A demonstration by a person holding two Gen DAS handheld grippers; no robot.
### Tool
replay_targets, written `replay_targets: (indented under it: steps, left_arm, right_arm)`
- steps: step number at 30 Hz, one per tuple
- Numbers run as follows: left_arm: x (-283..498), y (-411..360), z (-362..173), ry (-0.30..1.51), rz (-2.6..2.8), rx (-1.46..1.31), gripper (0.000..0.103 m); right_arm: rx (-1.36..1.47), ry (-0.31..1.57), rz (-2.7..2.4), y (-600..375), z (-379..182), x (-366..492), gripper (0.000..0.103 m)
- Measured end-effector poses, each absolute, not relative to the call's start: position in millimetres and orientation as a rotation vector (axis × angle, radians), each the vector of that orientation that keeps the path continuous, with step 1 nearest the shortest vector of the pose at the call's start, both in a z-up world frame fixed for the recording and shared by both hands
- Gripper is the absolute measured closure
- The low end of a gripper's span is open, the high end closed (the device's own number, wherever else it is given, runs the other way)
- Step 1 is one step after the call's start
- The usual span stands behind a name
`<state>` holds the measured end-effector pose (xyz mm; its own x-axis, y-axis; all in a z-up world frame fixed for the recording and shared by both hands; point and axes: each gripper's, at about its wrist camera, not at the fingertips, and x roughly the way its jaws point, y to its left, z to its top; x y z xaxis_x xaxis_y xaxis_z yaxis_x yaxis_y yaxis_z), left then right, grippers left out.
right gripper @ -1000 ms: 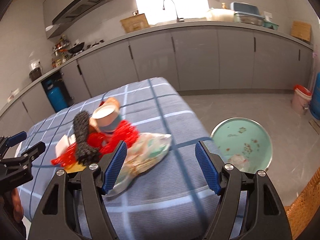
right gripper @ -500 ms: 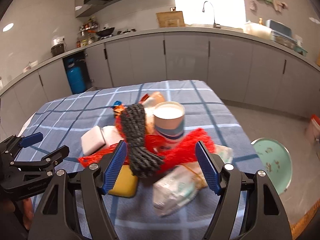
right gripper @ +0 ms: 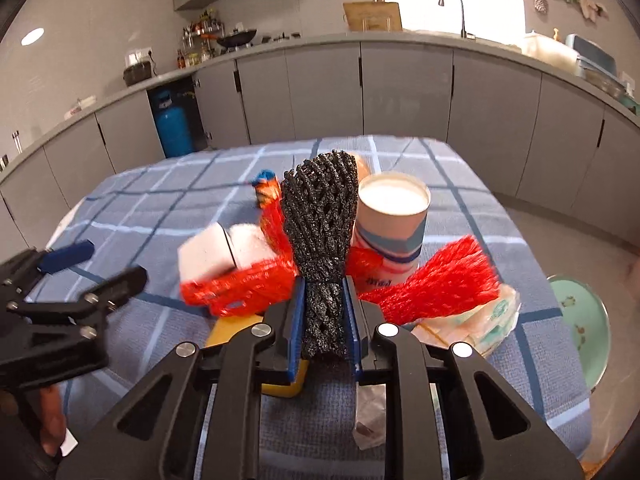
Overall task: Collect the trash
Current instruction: 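Return both tools to the table and grasp the black mesh net with the right tool, then grasp the red plastic bag with the left tool while the right tool holds the black net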
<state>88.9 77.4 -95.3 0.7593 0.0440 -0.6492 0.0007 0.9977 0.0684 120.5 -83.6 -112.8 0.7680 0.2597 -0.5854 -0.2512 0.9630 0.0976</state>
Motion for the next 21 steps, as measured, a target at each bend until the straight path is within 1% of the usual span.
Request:
replay_targets:
  steps: [4, 7, 11, 12, 13, 14, 15, 16, 18, 20, 21]
  left_arm:
    - [87, 56, -94, 0.695, -0.051, 0.094, 0.016]
    - [93, 40, -101, 0.689, -0.064, 0.143, 0.017]
    - [104, 32, -110, 0.723, -0.087, 0.139, 0.018]
    - [105, 30, -111, 0.725, -0.088, 0.140, 0.021]
    - [107, 29, -112, 0.730, -0.090, 0.142, 0.025]
    - [108, 28, -113, 0.738, -0.100, 0.140, 0.036]
    - [109, 27, -115, 0.757, -0.121, 0.133, 0.050]
    - [110, 26, -116, 0.767, -0.132, 0.130, 0.059]
    - [109, 24, -117, 0.783, -0.152, 0.134, 0.091]
    - [106, 23, -115, 0.783, -0.158, 0.139, 0.102]
    - [103, 23, -112, 0.772, -0.152, 0.144, 0.102]
  right_arm:
    - [0.048, 0.579, 0.253, -100, -97, 102, 0.083]
    - [0.071, 0.570, 0.225, -113, -96, 89, 0.083]
    - [0.075, 0.570, 0.202, -124, -98, 78, 0.083]
    - [0.081, 0.571, 0.199, -127, -99, 77, 0.083]
    - [0.083, 0.573, 0.198, -128, -100, 77, 0.083]
    - [0.085, 0.573, 0.197, -129, -100, 77, 0.083]
    - [0.089, 0.574, 0.197, -130, -101, 77, 0.083]
    - [0.090, 0.574, 0.198, -131, -102, 77, 0.083]
    - [0.091, 0.572, 0.198, -131, -102, 77, 0.083]
    - [0.096, 0.566, 0.196, -132, -101, 76, 0.083]
    - [0.099, 0.562, 0.194, -133, -101, 75, 0.083]
